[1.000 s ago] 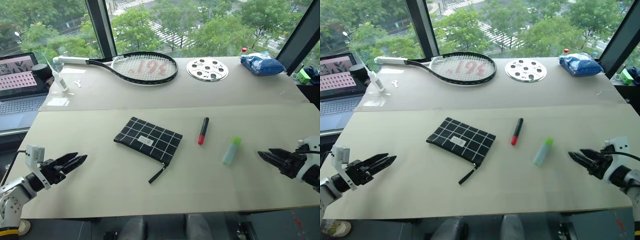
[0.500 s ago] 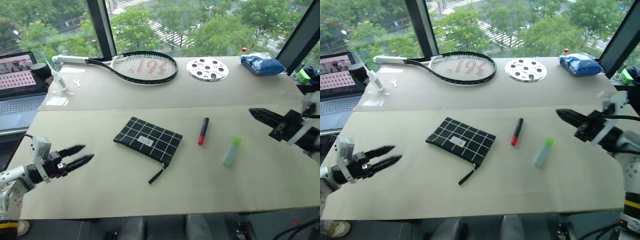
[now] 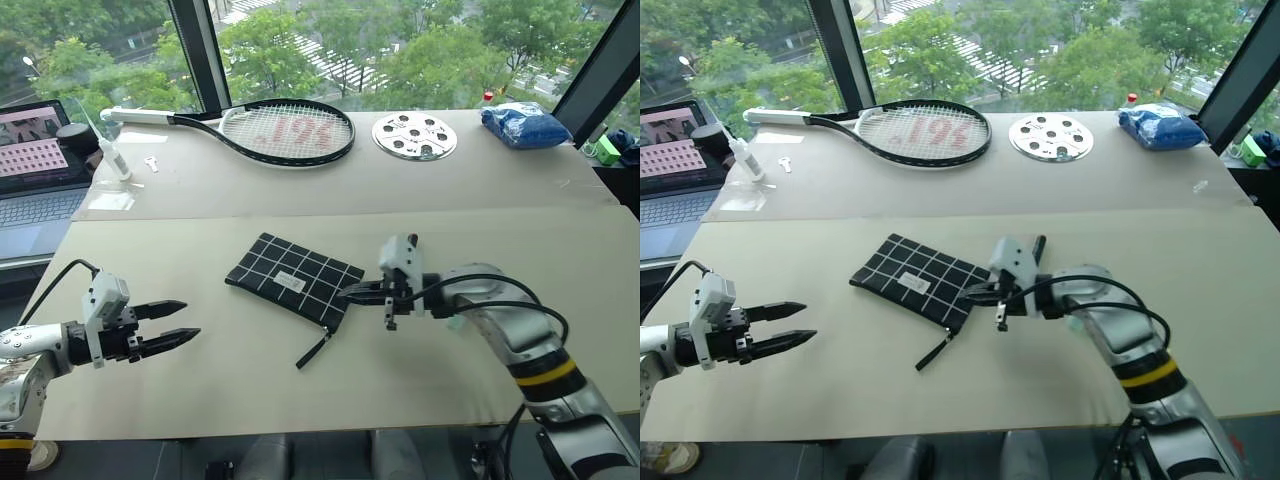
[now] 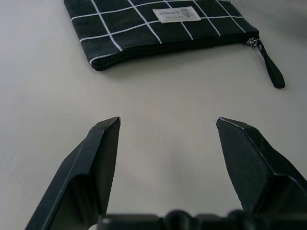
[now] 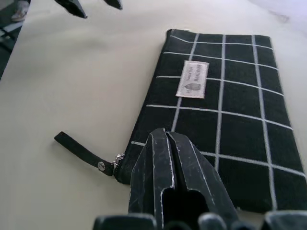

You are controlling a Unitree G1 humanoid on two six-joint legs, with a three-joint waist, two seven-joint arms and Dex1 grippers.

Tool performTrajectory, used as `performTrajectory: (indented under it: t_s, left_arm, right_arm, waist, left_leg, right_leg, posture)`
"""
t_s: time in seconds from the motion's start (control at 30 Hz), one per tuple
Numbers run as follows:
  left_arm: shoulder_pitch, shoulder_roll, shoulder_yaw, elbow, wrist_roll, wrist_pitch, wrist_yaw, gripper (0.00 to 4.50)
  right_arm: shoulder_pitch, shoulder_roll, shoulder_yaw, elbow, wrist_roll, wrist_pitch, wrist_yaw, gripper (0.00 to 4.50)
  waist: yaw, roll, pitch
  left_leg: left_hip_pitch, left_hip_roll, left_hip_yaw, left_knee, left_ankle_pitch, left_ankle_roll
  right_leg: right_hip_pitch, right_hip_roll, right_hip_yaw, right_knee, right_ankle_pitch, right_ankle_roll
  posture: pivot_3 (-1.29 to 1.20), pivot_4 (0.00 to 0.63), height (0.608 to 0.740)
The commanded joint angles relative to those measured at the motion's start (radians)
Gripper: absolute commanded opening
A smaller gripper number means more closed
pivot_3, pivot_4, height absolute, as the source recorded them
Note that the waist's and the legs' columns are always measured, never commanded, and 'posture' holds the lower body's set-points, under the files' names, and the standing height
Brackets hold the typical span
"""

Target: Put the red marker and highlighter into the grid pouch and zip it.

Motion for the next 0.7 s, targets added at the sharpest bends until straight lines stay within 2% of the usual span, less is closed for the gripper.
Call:
performTrajectory:
  t_s: [0.03,0.37,0.5,0.7]
  left_arm:
    - [-0.040,-0.013,-0.021,-0.014,-0.007,-0.002,0.003,3.43]
    - [-0.036,-0.064,-0.046,-0.046,-0.020,0.007,0.029,3.43]
    - [-0.020,-0.073,-0.039,-0.056,-0.024,0.008,0.042,3.43]
    - [-0.009,-0.072,-0.028,-0.060,-0.038,0.013,0.051,3.43]
  right_arm:
    - [-0.052,0.016,0.048,0.003,-0.044,-0.068,0.078,0.03]
    - [-0.138,0.092,0.153,0.080,-0.153,-0.145,0.178,0.03]
    - [-0.135,0.080,0.221,0.118,-0.291,-0.221,0.145,0.03]
    - [-0.120,0.072,0.252,0.077,-0.392,-0.193,0.116,0.03]
  waist:
    - [-0.002,0.000,0.000]
    - [-0.009,0.000,0.000]
    - [-0.008,0.000,0.000]
    - [-0.007,0.000,0.000]
  left_leg:
    - [0.000,0.000,0.000,0.000,0.000,0.000]
    - [0.001,0.001,0.000,-0.001,0.000,-0.001]
    - [0.001,0.001,0.000,-0.001,0.000,-0.001]
    - [0.001,0.001,0.000,-0.002,0.000,-0.001]
  right_leg:
    - [0.000,0.000,0.000,0.000,0.000,0.000]
    - [-0.002,0.001,0.000,0.000,0.001,-0.001]
    - [-0.002,0.001,0.000,0.000,0.001,-0.001]
    - [-0.002,0.001,0.000,0.000,0.001,-0.001]
  posture:
    - [0.00,0.150,0.740]
    - [0.00,0.150,0.740]
    - [0.00,0.150,0.740]
    - [0.00,0.150,0.740]
